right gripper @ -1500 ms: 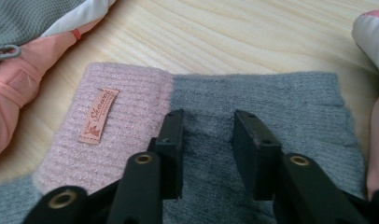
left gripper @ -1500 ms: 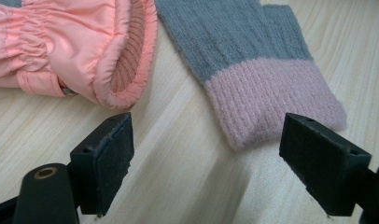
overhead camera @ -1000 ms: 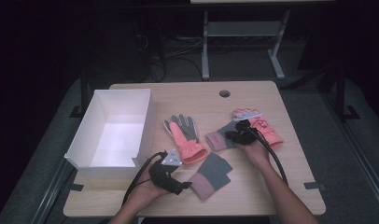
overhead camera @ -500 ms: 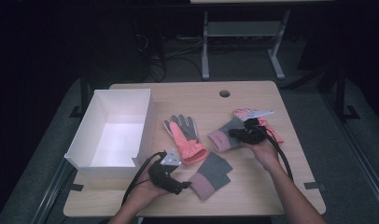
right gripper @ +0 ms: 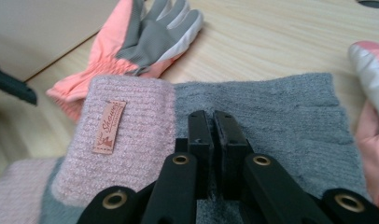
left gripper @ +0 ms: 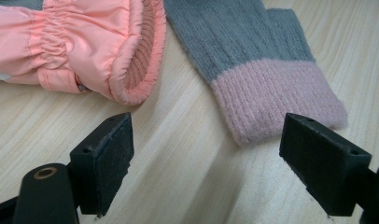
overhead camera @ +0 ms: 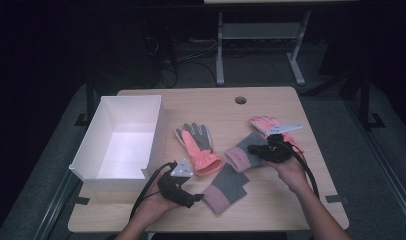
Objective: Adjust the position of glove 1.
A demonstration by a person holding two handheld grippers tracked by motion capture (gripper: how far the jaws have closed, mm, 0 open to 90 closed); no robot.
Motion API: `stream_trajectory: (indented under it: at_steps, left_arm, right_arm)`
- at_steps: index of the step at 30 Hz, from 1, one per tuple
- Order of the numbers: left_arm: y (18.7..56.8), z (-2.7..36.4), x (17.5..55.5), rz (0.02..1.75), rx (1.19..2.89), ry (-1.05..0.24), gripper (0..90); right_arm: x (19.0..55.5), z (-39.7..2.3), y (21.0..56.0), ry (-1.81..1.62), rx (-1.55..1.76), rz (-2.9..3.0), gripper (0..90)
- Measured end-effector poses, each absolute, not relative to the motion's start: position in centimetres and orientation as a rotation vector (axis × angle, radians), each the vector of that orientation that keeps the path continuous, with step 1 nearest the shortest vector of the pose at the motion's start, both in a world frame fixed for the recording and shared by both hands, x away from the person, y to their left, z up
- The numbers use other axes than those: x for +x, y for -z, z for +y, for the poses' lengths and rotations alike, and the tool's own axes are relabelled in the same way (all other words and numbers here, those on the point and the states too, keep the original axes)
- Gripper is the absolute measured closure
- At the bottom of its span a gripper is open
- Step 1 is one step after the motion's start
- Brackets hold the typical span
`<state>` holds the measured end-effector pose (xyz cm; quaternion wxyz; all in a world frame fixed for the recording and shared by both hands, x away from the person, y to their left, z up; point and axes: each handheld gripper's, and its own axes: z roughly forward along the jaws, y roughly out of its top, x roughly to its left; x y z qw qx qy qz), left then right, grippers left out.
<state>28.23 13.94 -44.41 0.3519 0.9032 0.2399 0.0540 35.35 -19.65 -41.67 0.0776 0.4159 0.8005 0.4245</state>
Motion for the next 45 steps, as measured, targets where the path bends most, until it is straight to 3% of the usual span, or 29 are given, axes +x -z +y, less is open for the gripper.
stream_trajectory:
  at_steps: [26, 45]
  left_arm:
    - [44.2, 14.4, 27.8, 0.608, 2.311, -0.148, 16.3]
    - [44.2, 14.4, 27.7, 0.588, 2.33, -0.137, 12.7]
  right_arm:
    - [29.3, -19.0, 42.1, -1.325, 1.158, 2.505, 86.3]
    - [28.6, -14.4, 43.5, -1.287, 1.079, 2.578, 86.3]
